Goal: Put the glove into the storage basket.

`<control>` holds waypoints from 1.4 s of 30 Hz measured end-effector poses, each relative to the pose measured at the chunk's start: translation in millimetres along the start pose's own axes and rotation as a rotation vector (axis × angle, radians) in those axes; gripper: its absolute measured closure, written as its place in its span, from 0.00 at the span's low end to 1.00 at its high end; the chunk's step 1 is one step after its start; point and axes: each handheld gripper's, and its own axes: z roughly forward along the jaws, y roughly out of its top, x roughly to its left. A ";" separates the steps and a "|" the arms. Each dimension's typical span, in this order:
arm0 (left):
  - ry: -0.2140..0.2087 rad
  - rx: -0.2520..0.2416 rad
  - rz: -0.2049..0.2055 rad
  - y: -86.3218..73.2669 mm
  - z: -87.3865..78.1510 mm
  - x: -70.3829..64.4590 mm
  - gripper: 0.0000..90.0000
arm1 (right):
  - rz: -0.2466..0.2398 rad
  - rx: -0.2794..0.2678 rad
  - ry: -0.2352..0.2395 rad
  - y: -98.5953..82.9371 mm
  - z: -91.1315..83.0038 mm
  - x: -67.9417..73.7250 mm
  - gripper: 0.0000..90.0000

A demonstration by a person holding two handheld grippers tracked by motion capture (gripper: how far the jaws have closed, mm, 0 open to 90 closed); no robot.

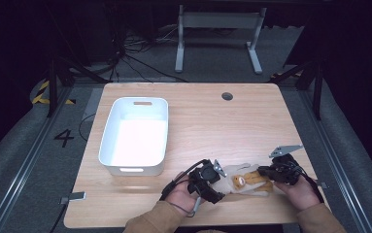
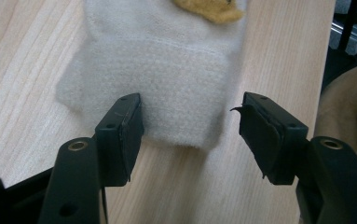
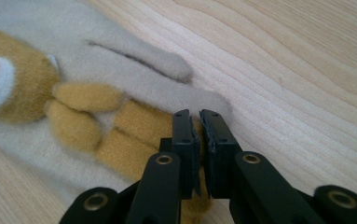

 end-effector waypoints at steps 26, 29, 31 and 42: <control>0.075 -0.036 0.062 9.6 -22.8 2.3 0.91 | -0.058 -0.131 -0.086 6.7 -46.8 15.0 0.94; 0.081 -0.053 0.090 13.3 -29.6 4.7 0.91 | -0.062 -0.141 -0.096 7.5 -55.4 19.4 0.94; 0.075 -0.061 0.102 15.8 -32.7 6.5 0.91 | -0.072 -0.154 -0.117 7.9 -64.1 24.3 0.94; 0.024 -0.037 0.204 22.5 -28.0 22.5 0.91 | -0.072 -0.152 -0.142 3.2 -81.7 42.0 0.94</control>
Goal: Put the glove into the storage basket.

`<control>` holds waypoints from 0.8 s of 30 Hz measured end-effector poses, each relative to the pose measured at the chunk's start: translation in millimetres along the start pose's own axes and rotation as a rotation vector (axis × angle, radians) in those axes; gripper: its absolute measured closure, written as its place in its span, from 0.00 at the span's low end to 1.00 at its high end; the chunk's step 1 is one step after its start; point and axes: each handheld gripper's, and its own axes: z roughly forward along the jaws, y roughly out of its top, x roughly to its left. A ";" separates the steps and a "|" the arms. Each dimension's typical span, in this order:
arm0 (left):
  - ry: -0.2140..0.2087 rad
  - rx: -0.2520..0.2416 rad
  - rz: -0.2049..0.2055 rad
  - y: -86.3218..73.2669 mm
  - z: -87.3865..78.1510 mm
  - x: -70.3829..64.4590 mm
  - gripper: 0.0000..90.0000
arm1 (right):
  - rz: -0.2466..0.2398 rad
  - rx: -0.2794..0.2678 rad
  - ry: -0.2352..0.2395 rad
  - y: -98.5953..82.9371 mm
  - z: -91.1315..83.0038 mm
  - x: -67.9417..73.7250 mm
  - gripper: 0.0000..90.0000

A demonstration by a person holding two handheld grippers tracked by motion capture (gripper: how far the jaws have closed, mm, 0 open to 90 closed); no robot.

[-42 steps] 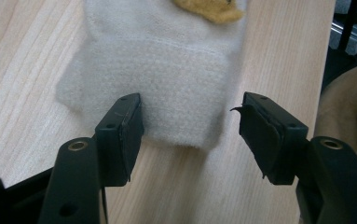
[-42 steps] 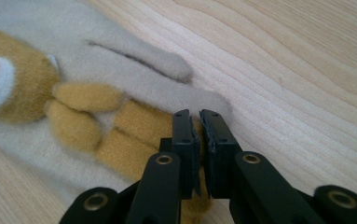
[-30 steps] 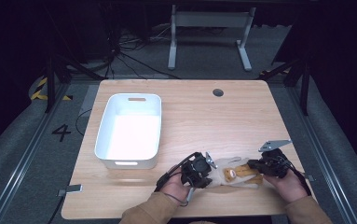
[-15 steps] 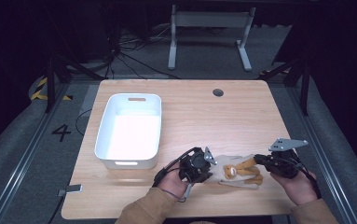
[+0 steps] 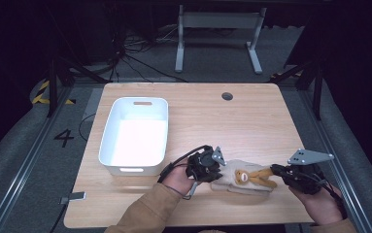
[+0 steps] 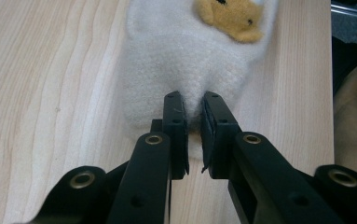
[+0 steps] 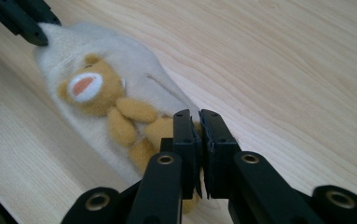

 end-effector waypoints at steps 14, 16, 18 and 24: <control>-0.044 0.070 -0.040 -5.5 17.6 7.4 0.87 | 0.054 0.117 0.060 -13.1 26.8 -8.0 0.94; -0.039 0.072 -0.049 -5.8 17.9 7.4 0.80 | 0.060 0.135 0.068 -14.3 29.7 -9.3 0.93; -0.045 0.064 -0.064 -6.3 16.6 7.2 0.70 | 0.069 0.147 0.064 -16.1 32.9 -11.9 0.86; -0.044 0.016 -0.097 -5.9 8.6 7.8 0.58 | 0.107 0.124 0.028 -19.6 33.2 -20.8 0.73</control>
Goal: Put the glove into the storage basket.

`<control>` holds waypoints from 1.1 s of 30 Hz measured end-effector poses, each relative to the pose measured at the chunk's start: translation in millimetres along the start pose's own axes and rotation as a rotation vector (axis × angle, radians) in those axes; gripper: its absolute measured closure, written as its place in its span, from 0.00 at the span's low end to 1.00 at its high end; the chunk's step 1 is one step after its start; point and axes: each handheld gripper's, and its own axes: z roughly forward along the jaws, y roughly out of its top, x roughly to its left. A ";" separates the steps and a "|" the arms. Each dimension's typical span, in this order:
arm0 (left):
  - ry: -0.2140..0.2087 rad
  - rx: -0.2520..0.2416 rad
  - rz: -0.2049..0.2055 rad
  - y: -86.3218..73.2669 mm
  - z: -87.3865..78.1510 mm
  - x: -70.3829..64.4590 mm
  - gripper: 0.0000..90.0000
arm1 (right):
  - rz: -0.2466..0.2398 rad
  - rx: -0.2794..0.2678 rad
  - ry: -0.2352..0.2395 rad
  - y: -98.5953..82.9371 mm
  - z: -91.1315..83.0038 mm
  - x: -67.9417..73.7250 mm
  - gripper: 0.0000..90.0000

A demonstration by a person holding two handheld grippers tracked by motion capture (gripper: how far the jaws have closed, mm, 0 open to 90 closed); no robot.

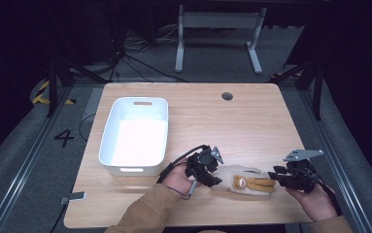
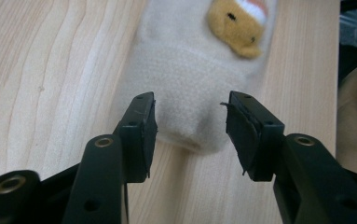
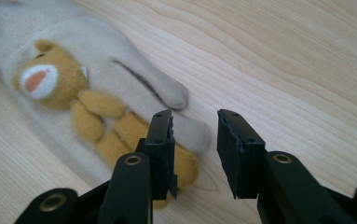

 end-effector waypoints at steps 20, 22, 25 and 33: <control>-0.004 -0.071 0.010 25.0 1.0 -1.4 0.33 | 0.025 -0.082 0.018 -1.0 -2.6 -8.1 0.67; -0.001 -0.049 0.008 26.8 4.1 -0.7 0.28 | 0.031 -0.090 0.023 -1.5 -3.0 -9.4 0.66; 0.001 -0.021 0.019 29.4 10.4 1.3 0.22 | 0.042 -0.091 0.030 -1.6 -2.3 -10.3 0.65; -0.011 0.018 0.031 27.3 24.7 4.4 0.13 | 0.039 -0.085 0.038 -1.5 1.1 -9.1 0.62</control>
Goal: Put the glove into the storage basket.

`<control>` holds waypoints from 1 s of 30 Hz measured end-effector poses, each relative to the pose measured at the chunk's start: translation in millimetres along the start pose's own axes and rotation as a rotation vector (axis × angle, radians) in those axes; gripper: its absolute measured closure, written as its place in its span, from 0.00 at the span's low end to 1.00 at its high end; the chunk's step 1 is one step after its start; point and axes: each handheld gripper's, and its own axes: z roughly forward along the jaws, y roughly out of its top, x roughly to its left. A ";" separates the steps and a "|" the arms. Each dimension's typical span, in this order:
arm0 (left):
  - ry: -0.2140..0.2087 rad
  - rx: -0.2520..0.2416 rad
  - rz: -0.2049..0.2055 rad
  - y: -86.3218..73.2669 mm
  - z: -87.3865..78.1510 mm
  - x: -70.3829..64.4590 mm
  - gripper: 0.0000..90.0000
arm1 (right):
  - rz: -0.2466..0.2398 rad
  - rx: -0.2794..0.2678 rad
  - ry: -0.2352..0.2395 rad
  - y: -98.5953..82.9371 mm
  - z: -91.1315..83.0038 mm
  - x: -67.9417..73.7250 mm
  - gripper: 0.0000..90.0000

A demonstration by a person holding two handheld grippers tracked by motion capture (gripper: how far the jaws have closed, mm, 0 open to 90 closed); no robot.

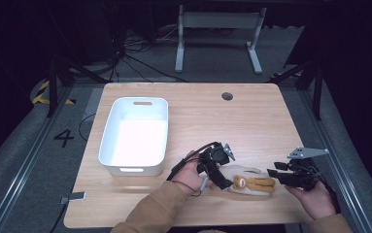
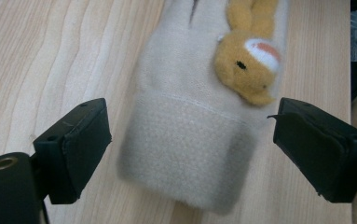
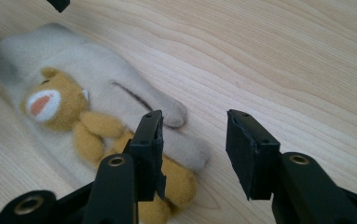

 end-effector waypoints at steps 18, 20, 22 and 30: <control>-0.019 0.116 0.036 -2.3 37.4 -0.1 0.04 | 0.001 -0.003 0.015 0.1 1.5 1.2 0.62; -0.021 0.119 0.030 -2.1 39.0 0.4 0.05 | -0.001 -0.001 0.018 0.1 1.8 1.4 0.62; -0.005 0.128 0.040 -1.7 41.5 -0.3 0.06 | -0.004 -0.003 0.019 0.0 1.9 1.7 0.62; 0.063 0.168 0.098 -0.4 44.5 -7.6 0.10 | 0.000 0.002 0.027 -0.4 3.5 2.1 0.62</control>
